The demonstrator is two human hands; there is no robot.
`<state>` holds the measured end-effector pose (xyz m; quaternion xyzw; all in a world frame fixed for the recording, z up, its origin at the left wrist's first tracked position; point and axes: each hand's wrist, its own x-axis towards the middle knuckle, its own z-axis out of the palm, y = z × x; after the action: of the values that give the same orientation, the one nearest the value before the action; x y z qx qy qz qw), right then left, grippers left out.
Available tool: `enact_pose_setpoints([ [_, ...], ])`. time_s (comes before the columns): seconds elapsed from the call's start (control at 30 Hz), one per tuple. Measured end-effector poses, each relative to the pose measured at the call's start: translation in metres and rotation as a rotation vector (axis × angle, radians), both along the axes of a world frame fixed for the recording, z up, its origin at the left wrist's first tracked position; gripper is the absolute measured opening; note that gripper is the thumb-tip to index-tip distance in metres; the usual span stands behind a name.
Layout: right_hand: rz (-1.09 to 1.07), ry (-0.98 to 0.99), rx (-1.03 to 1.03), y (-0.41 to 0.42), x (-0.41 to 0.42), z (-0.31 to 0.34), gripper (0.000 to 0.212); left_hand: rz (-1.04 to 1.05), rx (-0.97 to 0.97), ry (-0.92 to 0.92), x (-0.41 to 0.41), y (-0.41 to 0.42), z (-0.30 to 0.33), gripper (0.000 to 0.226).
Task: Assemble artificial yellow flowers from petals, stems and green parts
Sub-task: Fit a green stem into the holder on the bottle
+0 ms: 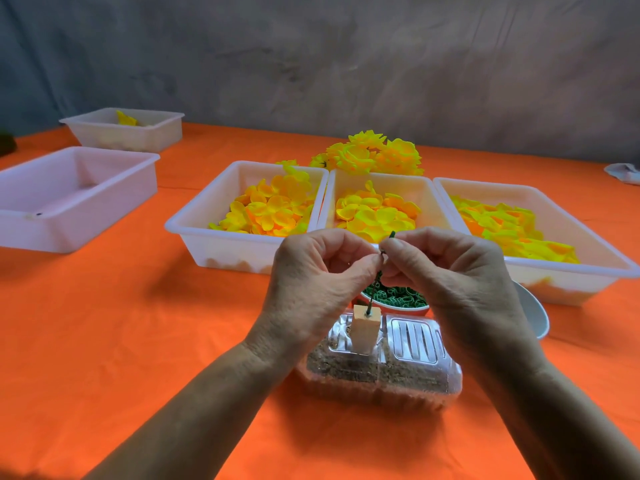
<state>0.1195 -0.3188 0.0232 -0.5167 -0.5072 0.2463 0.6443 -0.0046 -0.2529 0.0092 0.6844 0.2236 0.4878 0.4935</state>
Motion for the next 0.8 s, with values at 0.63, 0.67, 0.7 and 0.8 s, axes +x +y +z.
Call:
enact_pose_setpoints([
  [0.63, -0.098, -0.142, 0.05, 0.002, -0.011, 0.003, 0.01, 0.004, 0.019, 0.012, 0.001, 0.001, 0.001, 0.01],
  [0.67, -0.07, -0.071, 0.024, 0.002, -0.01, 0.004, 0.01, -0.001, 0.015, 0.008, 0.001, 0.001, 0.001, 0.008],
  [0.7, -0.033, 0.021, -0.012, 0.002, -0.009, 0.004, 0.01, 0.005, 0.018, -0.001, 0.0, 0.0, 0.001, 0.007],
  [0.8, 0.062, 0.245, -0.119, 0.004, -0.004, 0.005, 0.015, 0.056, 0.048, -0.012, -0.002, 0.001, 0.005, 0.001],
])
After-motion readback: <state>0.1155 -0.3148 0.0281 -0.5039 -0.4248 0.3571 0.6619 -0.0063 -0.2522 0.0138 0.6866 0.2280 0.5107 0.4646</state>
